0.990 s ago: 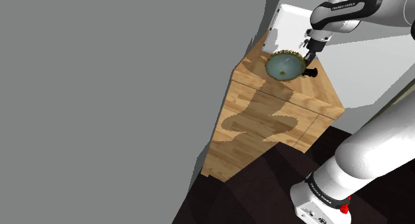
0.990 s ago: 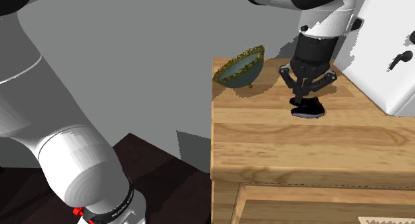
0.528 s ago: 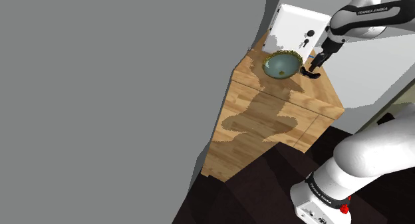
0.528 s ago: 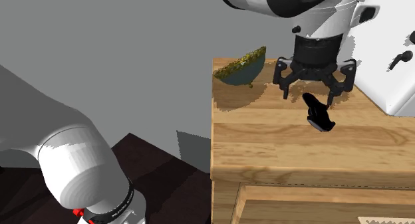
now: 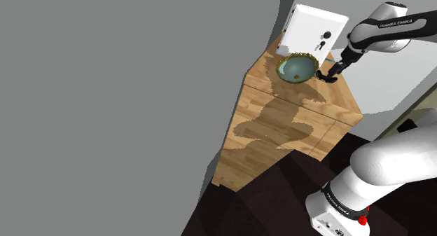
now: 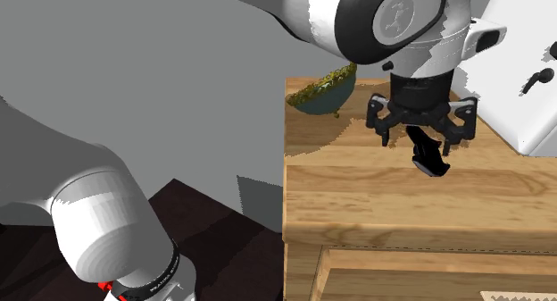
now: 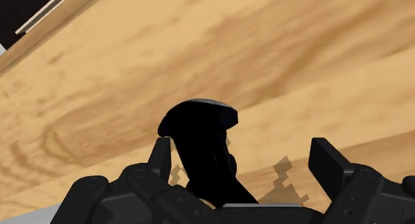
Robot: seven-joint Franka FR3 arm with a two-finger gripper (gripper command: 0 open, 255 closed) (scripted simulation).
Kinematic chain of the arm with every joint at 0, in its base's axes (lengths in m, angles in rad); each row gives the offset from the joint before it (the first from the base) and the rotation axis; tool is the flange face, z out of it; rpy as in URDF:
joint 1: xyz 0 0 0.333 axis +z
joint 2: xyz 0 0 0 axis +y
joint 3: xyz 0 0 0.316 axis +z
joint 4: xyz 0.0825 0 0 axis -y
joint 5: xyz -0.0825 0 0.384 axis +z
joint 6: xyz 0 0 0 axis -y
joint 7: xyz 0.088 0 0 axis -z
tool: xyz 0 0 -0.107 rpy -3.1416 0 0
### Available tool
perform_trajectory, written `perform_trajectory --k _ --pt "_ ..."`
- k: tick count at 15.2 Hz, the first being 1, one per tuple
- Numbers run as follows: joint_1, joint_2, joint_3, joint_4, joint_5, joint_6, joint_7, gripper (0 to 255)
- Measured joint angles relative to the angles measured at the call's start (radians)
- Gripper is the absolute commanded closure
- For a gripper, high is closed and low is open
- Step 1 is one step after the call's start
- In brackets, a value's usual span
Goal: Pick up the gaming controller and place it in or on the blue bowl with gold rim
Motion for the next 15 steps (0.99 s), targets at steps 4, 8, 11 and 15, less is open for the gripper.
perform_trajectory --k 4,8,11,15 --pt "0.000 0.010 -0.006 -0.012 0.001 0.023 -0.001 0" --pt "0.000 0.010 -0.006 -0.013 0.001 0.024 -0.001 0" --pt "-0.005 0.004 -0.010 -0.004 -0.015 0.026 -0.001 255" --pt "0.001 0.011 -0.006 0.002 -0.002 0.018 -0.001 255"
